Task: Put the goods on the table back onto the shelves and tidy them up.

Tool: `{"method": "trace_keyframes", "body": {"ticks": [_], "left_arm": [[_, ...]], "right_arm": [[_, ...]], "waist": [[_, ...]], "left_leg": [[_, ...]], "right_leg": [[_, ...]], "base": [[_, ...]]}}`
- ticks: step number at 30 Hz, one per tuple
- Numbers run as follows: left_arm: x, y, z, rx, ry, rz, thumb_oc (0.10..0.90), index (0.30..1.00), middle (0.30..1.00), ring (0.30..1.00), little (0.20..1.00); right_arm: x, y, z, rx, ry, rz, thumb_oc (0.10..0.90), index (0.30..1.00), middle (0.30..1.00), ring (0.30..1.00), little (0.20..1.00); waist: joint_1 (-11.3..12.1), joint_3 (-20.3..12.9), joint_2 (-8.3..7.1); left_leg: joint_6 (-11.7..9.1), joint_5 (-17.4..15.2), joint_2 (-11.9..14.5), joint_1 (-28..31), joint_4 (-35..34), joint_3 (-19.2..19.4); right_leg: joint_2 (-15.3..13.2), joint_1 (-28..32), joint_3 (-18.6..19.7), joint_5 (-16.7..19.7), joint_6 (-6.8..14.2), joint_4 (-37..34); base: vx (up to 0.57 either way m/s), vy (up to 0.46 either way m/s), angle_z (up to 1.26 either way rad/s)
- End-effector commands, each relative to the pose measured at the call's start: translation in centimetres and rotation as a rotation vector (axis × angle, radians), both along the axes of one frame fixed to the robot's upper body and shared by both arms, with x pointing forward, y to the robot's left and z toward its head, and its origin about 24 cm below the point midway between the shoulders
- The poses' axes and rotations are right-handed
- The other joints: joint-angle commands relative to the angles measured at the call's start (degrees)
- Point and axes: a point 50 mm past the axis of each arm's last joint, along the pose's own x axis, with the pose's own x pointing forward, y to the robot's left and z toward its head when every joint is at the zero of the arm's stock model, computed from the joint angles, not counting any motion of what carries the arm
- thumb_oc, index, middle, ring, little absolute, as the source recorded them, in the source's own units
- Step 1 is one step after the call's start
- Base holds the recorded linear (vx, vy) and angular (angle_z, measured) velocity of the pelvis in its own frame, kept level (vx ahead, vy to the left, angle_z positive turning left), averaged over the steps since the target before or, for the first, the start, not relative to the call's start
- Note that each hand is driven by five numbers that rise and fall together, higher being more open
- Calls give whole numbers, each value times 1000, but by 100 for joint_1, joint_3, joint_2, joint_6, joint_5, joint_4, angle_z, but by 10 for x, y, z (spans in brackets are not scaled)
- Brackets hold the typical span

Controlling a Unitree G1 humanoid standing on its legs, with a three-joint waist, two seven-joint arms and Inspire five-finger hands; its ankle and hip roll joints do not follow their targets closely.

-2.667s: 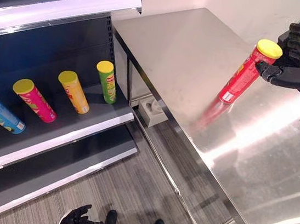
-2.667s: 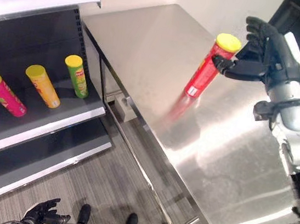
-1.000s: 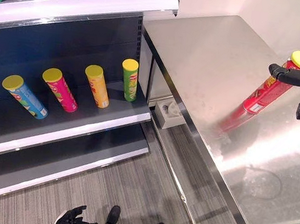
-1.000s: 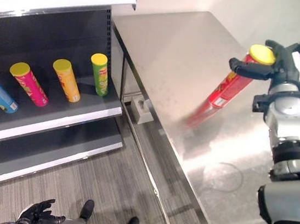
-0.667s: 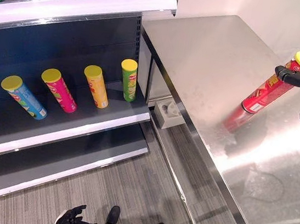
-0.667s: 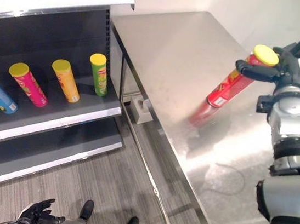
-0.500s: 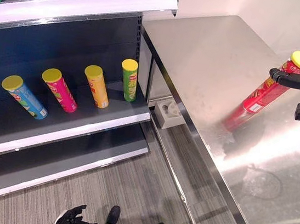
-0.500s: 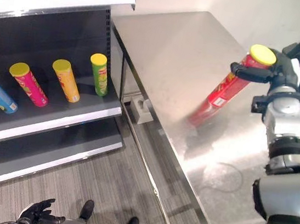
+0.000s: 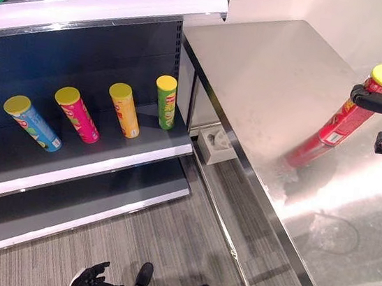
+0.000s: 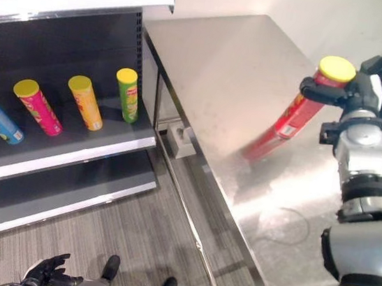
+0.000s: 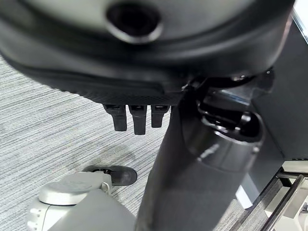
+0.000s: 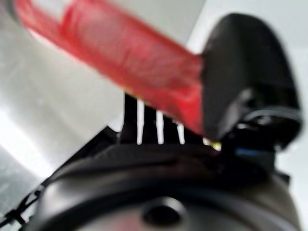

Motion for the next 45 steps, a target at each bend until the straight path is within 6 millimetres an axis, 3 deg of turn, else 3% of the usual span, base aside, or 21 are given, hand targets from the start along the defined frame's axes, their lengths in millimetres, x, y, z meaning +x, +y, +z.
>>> {"method": "trace_keyframes", "body": {"ticks": [1, 5, 10, 14, 21, 26, 29, 30, 31, 34, 35, 39, 42, 45], "left_arm": [[8, 18, 9, 71, -28, -31, 800, 900, 900, 900, 900], [8, 18, 9, 70, -31, -20, 800, 900, 900, 900, 900], [4, 19, 9, 73, -31, 11, 800, 900, 900, 900, 900], [-2, 18, 7, 67, -25, 31, 800, 900, 900, 900, 900], [-4, 17, 8, 57, -31, 52, 800, 900, 900, 900, 900], [-4, 16, 8, 47, -38, 57, 800, 900, 900, 900, 900], [10, 18, 13, 48, -83, 62, 800, 900, 900, 900, 900], [13, 17, 14, 46, -92, 66, 800, 900, 900, 900, 900], [14, 15, 14, 38, -103, 72, 800, 900, 900, 900, 900], [16, 15, 15, 42, -117, 69, 800, 900, 900, 900, 900], [17, 16, 16, 44, -124, 68, 800, 900, 900, 900, 900], [20, 13, 19, 41, -145, 37, 800, 900, 900, 900, 900], [21, 10, 18, 41, -141, -1, 800, 900, 900, 900, 900], [30, 14, 25, 80, -158, -74, 800, 900, 900, 900, 900]], "right_arm": [[-8, 9, 81, -88, -271, -11, 400, 300, 300, 300, 300], [-10, 14, 83, -114, -305, 14, 400, 300, 300, 300, 300], [-28, 36, 81, -123, -488, 142, 400, 300, 300, 300, 300], [-59, 50, 69, -89, -669, 252, 400, 300, 300, 300, 300], [-92, 74, 53, -9, -855, 366, 400, 300, 300, 300, 300], [-115, 92, 47, 74, -997, 471, 400, 300, 300, 300, 300], [-133, 102, 57, 66, -1092, 554, 400, 300, 300, 300, 300], [-135, 105, 57, 57, -1096, 568, 400, 300, 300, 300, 300], [-136, 112, 55, 65, -1092, 614, 400, 300, 300, 300, 300], [-141, 118, 55, 33, -1086, 649, 400, 300, 300, 300, 300], [-142, 119, 55, 29, -1088, 660, 400, 300, 300, 300, 300], [-147, 120, 54, 17, -1082, 671, 400, 300, 300, 300, 300], [-148, 120, 53, 8, -1075, 665, 400, 300, 300, 300, 300], [-144, 120, 48, 18, -1053, 645, 400, 300, 300, 300, 300]], "waist": [[108, -163, -270], [71, -163, -258], [15, -176, -201], [3, -212, -132], [49, -260, -45], [110, -193, 42], [93, 69, 85], [64, 100, 65], [42, 140, 52], [-96, 141, 40], [-149, 123, 41], [-417, -8, 224], [-484, -59, 327], [-510, -26, 367]], "left_leg": [[-226, -781, 177, 520, 14, 274], [-225, -784, 187, 543, 14, 291], [-222, -813, 214, 595, 14, 285], [-227, -838, 249, 655, 14, 267], [-302, -789, 370, 703, 14, 190], [-456, -535, 517, 556, 14, 19], [-568, -168, 546, -10, 77, 117], [-554, -193, 544, -84, 187, 271], [-511, -476, 594, -12, 552, 444], [-493, -854, 711, 191, 1015, 454], [-499, -821, 740, 265, 1121, 429], [-524, -1087, 848, 774, 1013, 439], [-419, -1262, 758, 895, 766, 649], [-191, -1417, 347, 975, 403, 805]], "right_leg": [[-187, 325, 343, -562, 444, 42], [-184, 343, 353, -573, 442, 42], [-186, 386, 362, -607, 430, 42], [-162, 461, 323, -678, 399, 42], [-68, 560, 287, -804, 315, 42], [97, 574, 147, -936, 195, 42], [49, 405, -176, -951, 184, 42], [-16, 338, -263, -897, 196, 42], [-130, 227, -338, -778, 195, 42], [-299, 77, -364, -613, 229, 55], [-367, 16, -384, -542, 247, 58], [-540, -104, -393, -298, 362, 110], [-700, -215, -357, -91, 462, 132], [-1120, -589, -202, 422, 756, 162]], "base": [[0, 0, 0], [0, 0, 0], [-2, -8, 0], [-13, -54, 6], [-35, -78, 3], [-116, -125, 9], [-304, -57, 63], [-277, 60, 135], [-268, 97, 89], [-174, 145, 24], [-122, 208, 30], [-80, 299, 29], [-96, 337, 33], [-185, 439, 1]]}}
